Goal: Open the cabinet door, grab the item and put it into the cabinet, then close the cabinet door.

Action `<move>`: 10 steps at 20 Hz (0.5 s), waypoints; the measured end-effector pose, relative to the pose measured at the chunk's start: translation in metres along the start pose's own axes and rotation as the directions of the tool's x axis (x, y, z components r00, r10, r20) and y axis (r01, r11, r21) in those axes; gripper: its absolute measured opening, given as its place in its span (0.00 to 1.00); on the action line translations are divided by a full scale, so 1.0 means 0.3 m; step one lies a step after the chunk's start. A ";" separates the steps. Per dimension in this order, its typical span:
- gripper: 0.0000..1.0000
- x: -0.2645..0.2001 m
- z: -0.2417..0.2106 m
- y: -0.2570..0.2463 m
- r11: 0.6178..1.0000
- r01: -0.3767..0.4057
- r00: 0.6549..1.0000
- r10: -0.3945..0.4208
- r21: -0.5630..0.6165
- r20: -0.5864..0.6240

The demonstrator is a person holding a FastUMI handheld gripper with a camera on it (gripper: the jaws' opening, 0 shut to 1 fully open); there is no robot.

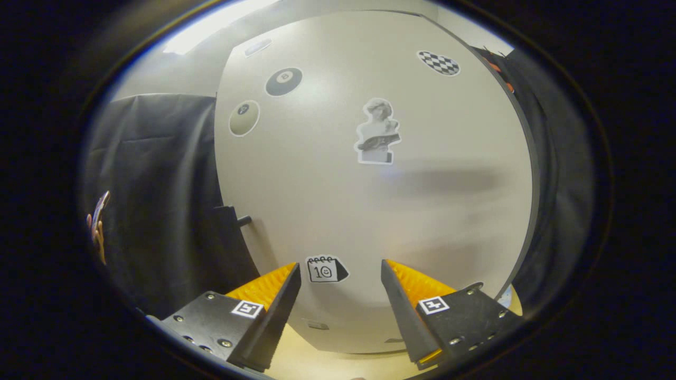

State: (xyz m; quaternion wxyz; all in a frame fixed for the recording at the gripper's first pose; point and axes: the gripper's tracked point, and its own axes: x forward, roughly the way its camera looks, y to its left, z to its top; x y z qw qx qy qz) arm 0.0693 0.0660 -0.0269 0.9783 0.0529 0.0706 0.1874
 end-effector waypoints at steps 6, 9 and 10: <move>0.91 0.001 0.000 0.002 1.000 -0.005 1.000 0.005 0.007 0.004; 0.91 0.003 0.001 0.002 1.000 -0.009 1.000 0.009 0.009 0.006; 0.91 0.003 0.001 0.002 1.000 -0.010 1.000 0.010 0.009 0.007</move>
